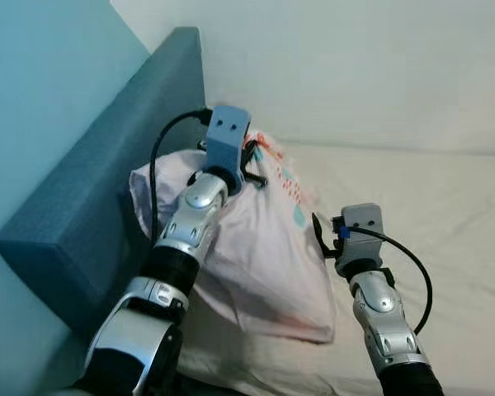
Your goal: Clean up the room
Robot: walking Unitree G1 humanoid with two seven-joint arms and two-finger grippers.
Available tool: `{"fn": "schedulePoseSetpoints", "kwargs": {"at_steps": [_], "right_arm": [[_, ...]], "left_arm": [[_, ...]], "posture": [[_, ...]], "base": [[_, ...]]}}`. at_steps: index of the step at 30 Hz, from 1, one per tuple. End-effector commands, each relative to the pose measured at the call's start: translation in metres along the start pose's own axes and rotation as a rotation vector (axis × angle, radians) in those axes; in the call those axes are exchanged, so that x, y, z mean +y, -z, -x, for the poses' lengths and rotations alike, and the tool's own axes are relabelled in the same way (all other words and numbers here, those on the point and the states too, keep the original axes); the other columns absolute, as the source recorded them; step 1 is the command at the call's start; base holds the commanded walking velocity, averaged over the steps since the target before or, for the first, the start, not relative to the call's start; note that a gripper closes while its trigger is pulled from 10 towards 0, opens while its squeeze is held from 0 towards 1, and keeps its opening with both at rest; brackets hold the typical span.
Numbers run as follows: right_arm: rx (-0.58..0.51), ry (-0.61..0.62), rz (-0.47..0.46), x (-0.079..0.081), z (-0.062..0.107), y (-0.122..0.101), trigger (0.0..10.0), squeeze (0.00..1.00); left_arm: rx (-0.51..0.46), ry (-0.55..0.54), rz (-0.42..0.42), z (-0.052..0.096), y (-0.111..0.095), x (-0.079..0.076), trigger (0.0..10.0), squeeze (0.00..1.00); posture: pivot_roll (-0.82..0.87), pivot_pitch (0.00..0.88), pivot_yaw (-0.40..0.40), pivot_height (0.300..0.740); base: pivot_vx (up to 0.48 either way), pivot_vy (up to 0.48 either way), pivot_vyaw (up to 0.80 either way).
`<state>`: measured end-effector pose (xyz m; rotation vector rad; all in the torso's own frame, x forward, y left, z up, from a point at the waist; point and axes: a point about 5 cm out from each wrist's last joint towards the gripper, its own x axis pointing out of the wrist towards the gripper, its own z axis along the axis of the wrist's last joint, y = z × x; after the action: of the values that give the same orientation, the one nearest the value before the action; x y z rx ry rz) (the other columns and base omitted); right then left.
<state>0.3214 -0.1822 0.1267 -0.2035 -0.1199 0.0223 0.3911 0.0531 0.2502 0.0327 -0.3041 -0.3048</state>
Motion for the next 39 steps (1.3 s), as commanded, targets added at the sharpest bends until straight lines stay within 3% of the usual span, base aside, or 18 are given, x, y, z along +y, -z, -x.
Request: {"fn": "schedulePoseSetpoints", "kwargs": {"at_steps": [1,2,4,8,12,13,14,15,16,17,20,26,36,39], "right_arm": [[0.001,-0.009,0.008,0.001,0.0,0.002,10.0,0.0],[0.0,-0.01,0.008,0.002,0.0,0.002,10.0,0.0],[0.005,-0.021,0.01,0.003,0.002,0.004,10.0,0.0],[0.013,-0.027,0.012,0.003,0.004,0.006,10.0,0.0],[0.028,-0.026,0.016,0.0,0.009,0.009,10.0,0.0],[0.028,-0.026,0.016,0.0,0.009,0.009,10.0,0.0],[0.032,-0.024,0.018,-0.001,0.01,0.009,10.0,0.0],[0.032,-0.024,0.018,-0.001,0.01,0.009,10.0,0.0],[0.036,-0.02,0.018,-0.003,0.011,0.01,10.0,0.0],[0.036,-0.02,0.018,-0.003,0.011,0.01,10.0,0.0],[0.048,-0.015,0.024,-0.008,0.013,0.011,10.0,0.0],[0.052,-0.021,0.031,-0.01,0.013,0.011,10.0,0.0],[0.049,-0.035,0.034,-0.009,0.01,0.008,10.0,0.0],[0.048,-0.039,0.036,-0.009,0.009,0.008,10.0,0.0]], "left_arm": [[-0.082,-0.077,-0.028,-0.005,-0.016,0.009,10.0,0.0],[-0.073,-0.094,-0.041,-0.006,-0.014,0.01,10.0,0.0],[0.045,-0.154,-0.066,0.001,0.013,0.02,10.0,0.0],[0.173,-0.172,-0.075,0.017,0.047,0.021,10.0,0.0],[0.435,-0.216,-0.124,0.062,0.116,0.012,10.0,0.0],[0.435,-0.216,-0.124,0.062,0.116,0.012,10.0,0.0],[0.502,-0.225,-0.118,0.075,0.132,0.008,10.0,0.0],[0.502,-0.225,-0.118,0.075,0.132,0.008,10.0,0.0],[0.572,-0.243,-0.132,0.09,0.149,0.003,10.0,0.0],[0.572,-0.243,-0.132,0.09,0.149,0.003,10.0,0.0],[0.713,-0.267,-0.127,0.136,0.187,-0.017,10.0,0.0],[0.757,-0.263,-0.043,0.143,0.193,-0.019,10.0,0.0],[0.887,-0.179,-0.159,0.167,0.211,-0.012,10.0,0.0],[0.946,-0.082,-0.191,0.178,0.217,-0.015,10.0,0.0]], "posture": [[0.03,0.1,0.023,0.74],[0.03,0.1,0.023,0.74],[0.03,0.107,0.024,0.74],[0.02,0.116,0.021,0.74],[0.0,0.133,0.013,0.74],[0.0,0.133,0.013,0.74],[0.0,0.134,0.012,0.74],[0.0,0.134,0.012,0.74],[0.0,0.136,0.009,0.74],[0.0,0.136,0.009,0.74],[-0.02,0.156,0.0,0.74],[-0.02,0.161,-0.004,0.74],[-0.02,0.154,-0.009,0.74],[-0.02,0.15,-0.01,0.74]], "base": [[0.0,0.0,0.0],[0.0,0.0,0.0],[0.0,0.0,0.0],[0.0,0.0,0.0],[0.0,0.0,0.0],[0.0,0.0,0.0],[0.0,0.0,0.0],[0.0,0.0,0.0],[0.0,0.0,0.0],[0.0,0.0,0.0],[0.0,0.0,0.0],[0.0,0.0,0.0],[0.0,0.0,0.0],[0.0,0.0,0.0]]}}
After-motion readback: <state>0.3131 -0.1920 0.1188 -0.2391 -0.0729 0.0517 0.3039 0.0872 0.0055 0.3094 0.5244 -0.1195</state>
